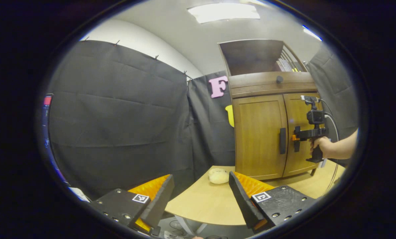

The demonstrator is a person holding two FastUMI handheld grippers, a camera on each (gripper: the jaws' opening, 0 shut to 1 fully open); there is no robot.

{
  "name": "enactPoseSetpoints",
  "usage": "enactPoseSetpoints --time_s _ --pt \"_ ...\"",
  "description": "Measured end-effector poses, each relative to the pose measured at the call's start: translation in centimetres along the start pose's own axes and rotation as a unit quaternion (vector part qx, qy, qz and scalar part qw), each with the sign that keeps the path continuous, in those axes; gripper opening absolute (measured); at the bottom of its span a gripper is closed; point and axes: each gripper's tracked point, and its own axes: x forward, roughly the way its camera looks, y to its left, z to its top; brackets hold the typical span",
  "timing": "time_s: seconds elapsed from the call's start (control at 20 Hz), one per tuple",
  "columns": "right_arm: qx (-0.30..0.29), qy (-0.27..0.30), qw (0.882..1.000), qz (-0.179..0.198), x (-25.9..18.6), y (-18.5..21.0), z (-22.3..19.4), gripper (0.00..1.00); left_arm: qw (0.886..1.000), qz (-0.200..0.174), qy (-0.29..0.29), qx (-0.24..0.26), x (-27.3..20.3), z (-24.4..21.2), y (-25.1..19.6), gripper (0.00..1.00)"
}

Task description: Open the right door of the double-door shoe cabinet with the right hand, and open the left door with the left hand.

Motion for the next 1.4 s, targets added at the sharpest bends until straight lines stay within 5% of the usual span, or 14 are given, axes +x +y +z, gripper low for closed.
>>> enactPoseSetpoints --time_s 1.4 --pt "-0.018 -0.013 0.998 0.052 -13.9 -4.3 0.1 0.27 0.995 -0.094 -0.027 -0.004 -2.0 2.8 -11.9 0.95"
